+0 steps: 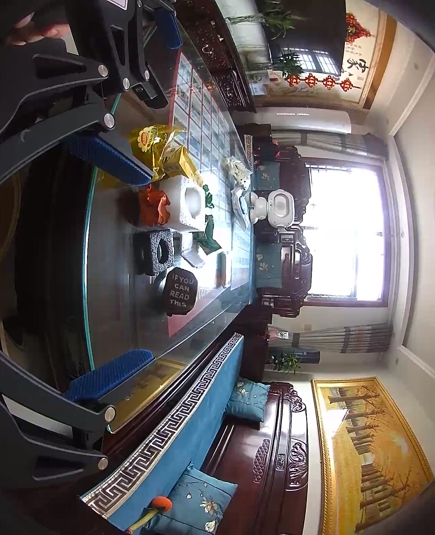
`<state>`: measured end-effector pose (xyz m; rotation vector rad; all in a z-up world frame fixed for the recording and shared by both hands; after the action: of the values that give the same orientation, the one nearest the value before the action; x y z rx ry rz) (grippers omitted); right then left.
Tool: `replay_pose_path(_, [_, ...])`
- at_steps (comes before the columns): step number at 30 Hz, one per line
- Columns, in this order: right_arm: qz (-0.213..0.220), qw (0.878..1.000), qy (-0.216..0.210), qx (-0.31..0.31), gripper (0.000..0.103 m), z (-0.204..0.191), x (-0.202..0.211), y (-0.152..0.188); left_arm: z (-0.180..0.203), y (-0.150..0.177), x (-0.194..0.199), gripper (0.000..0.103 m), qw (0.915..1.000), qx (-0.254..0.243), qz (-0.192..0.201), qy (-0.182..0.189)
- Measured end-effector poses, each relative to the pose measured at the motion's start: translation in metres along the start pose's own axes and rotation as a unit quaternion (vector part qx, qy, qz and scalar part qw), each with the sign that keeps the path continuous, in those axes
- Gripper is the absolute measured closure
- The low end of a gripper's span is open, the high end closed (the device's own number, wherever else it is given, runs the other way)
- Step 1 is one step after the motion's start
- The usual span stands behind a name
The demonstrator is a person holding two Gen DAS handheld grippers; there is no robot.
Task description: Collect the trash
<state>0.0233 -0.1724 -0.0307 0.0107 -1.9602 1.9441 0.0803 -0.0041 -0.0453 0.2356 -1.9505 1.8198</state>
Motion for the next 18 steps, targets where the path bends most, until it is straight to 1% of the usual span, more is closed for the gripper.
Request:
replay_pose_path(5, [-0.001,1.0,0.003,-0.003,0.008,0.002,-0.003,0.002,-0.004,0.001,-0.006,0.004,1.0,0.004,-0.004,-0.005])
replay_pose_path(10, [-0.009,1.0,0.002,-0.004,0.008,0.002,-0.013,0.007,-0.009,0.005,-0.02,0.004,0.9998,0.009,-0.017,-0.008])
replay_pose_path(18, [-0.027,1.0,-0.007,-0.005,0.008,-0.002,-0.035,0.018,0.002,0.011,-0.056,0.004,0.999,-0.002,-0.042,0.013])
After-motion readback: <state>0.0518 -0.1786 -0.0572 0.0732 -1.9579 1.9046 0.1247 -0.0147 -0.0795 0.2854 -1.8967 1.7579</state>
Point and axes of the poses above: each gripper's, at about its wrist camera, not at the fingertips, and x roughly against the way its jaws point, z to its right, y to its underside, the point moved 10 cm from there along -x, roughly the way its jaws point, and after that the axes turned 2 degrees about z, right-handed, at the moved point
